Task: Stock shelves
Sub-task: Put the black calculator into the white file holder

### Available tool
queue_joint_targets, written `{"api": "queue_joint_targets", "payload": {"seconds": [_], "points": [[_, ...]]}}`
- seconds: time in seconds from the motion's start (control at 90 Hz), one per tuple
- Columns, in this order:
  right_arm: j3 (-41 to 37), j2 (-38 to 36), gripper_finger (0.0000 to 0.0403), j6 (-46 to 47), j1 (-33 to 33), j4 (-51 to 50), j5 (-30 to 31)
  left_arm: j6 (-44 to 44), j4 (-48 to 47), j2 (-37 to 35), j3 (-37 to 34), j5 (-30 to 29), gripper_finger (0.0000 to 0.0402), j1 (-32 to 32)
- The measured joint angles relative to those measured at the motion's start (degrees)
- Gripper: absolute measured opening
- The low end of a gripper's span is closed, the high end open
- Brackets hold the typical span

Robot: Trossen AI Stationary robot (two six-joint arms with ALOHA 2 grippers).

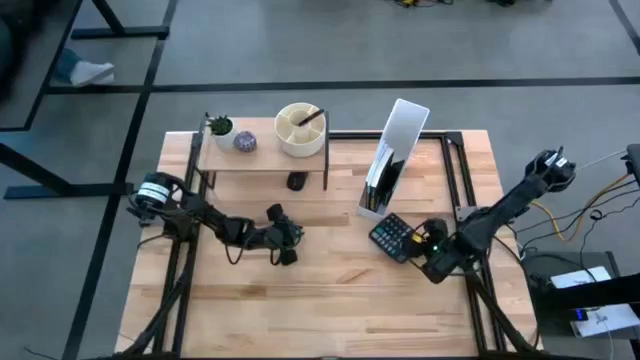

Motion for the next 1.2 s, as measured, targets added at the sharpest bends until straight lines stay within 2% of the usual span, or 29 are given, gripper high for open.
{"api": "queue_joint_targets", "payload": {"seconds": [0.122, 0.256, 0.511, 0.678, 0.889, 1.089, 1.2], "points": [[0.0, 3.1, 0.0184, -0.4, -1.3, 0.7, 2.4, 0.0, 0.0, 0.0, 0.0, 0.0, 0.0066, 0.0], [0.0, 4.2, 0.0158, -1.0, -1.7, 2.7, 3.9, 0.0, 0.1, 0.0, -0.1, 0.0, 0.0066, 0.0], [0.4, 3.5, 0.0064, -4.7, -1.6, 3.7, 8.4, 0.0, 0.1, 0.0, -0.1, 0.0, 0.0066, 0.0], [4.0, 3.2, 0.0011, -11.8, -1.6, 3.8, 11.0, 0.0, 0.1, 0.0, -0.1, 0.0, 0.0066, 0.0], [15.4, 3.4, 0.001, -33.1, -1.9, 2.5, 10.2, 0.0, 0.1, 0.0, -0.1, 0.0, 0.0066, 0.0], [27.1, 3.4, 0.001, -60.5, -4.2, 2.7, 20.6, 0.0, 0.3, 0.0, -0.1, 0.0, 0.0066, 0.0], [32.0, 3.4, 0.0009, -74.8, -6.9, 2.7, 24.1, 0.1, 0.3, 0.0, -0.1, 0.0, 0.0066, 0.0]]}}
